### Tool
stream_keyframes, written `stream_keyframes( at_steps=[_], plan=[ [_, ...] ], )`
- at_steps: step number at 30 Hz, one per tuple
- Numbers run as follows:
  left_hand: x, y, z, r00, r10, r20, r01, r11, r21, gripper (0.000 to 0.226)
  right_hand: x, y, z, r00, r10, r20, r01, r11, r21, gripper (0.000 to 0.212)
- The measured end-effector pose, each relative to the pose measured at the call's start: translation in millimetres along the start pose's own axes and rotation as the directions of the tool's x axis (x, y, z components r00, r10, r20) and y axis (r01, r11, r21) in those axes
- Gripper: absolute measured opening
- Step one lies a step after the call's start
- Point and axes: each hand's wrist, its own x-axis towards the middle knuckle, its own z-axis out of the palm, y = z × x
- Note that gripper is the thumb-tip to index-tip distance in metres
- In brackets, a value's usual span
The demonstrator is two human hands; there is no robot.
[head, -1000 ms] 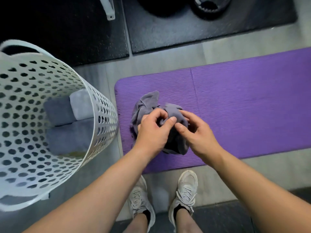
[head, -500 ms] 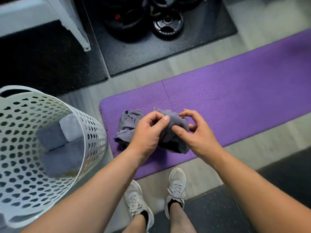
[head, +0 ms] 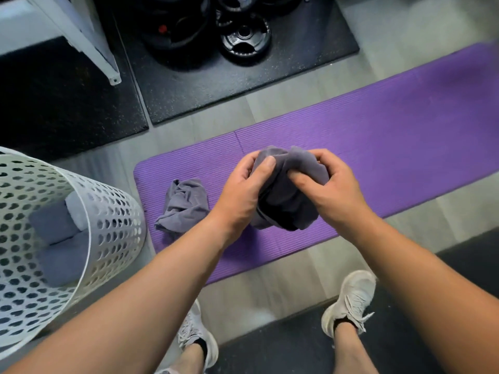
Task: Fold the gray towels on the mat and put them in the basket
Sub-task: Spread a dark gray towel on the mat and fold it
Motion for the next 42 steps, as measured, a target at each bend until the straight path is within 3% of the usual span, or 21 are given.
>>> stream_keyframes(
  at_steps=[3,6,11,15,23,28,33,38,42],
  plan=[
    [26,-15,50,1.0,-0.024,0.009,0.024,0.998,-0.064,0.063,24,10,-50,0.999,-0.027,0.03,0.028,0.999,-0.035,0.027],
    [47,-26,111,0.999,-0.038,-0.007,0.037,0.997,-0.067,0.064,48,23,-111,0.997,-0.057,0.042,0.06,0.995,-0.078,0.031],
    [82,-46,202,0.993,-0.038,-0.111,0.036,0.999,-0.016,0.044,88,52,-201,0.995,-0.053,0.082,0.068,0.98,-0.187,0.022],
    [111,-78,239,0.98,-0.122,-0.156,0.131,0.99,0.05,0.016,119,93,-249,0.991,-0.028,0.133,0.072,0.937,-0.341,0.026],
    [150,-132,259,0.959,-0.239,-0.152,0.252,0.965,0.074,0.016,153,160,-275,0.973,-0.035,0.228,0.143,0.867,-0.478,0.036],
    [173,-167,252,0.934,-0.297,-0.199,0.322,0.941,0.105,0.017,177,212,-279,0.971,0.004,0.241,0.132,0.827,-0.546,0.053],
    [209,-213,261,0.91,-0.349,-0.225,0.382,0.916,0.123,0.017,209,262,-291,0.956,-0.004,0.294,0.181,0.797,-0.576,0.033],
    [265,-266,285,0.904,-0.341,-0.259,0.38,0.918,0.116,0.021,265,326,-314,0.939,-0.009,0.343,0.21,0.805,-0.554,0.036],
    [320,-304,301,0.914,-0.319,-0.251,0.33,0.944,0.004,0.029,313,365,-328,0.939,-0.034,0.343,0.227,0.811,-0.539,0.049]
  ],
)
